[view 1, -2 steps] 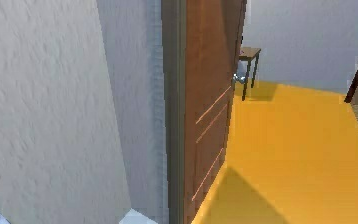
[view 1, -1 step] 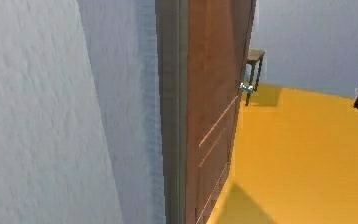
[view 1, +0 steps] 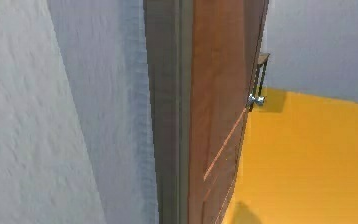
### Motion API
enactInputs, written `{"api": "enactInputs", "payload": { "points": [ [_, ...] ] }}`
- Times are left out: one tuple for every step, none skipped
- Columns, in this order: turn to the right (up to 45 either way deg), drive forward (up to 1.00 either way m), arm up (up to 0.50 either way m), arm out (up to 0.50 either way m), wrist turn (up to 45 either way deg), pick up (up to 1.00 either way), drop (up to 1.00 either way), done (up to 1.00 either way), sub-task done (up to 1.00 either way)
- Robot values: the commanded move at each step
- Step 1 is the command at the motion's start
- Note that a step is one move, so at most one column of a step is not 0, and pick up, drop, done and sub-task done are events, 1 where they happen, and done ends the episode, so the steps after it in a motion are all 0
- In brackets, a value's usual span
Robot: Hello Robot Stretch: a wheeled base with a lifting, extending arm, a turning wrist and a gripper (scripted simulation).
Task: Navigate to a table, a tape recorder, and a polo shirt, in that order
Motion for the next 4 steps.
{"api": "enactInputs", "payload": {
  "points": [
    [45.0,0.00,0.00,0.00,0.0,0.00,0.00,0.00,0.00],
    [3.0,0.00,0.00,0.00,0.0,0.00,0.00,0.00,0.00],
    [0.0,0.45,0.00,0.00,0.0,0.00,0.00,0.00,0.00],
    [33.0,0.00,0.00,0.00,0.0,0.00,0.00,0.00,0.00]
  ]
}}
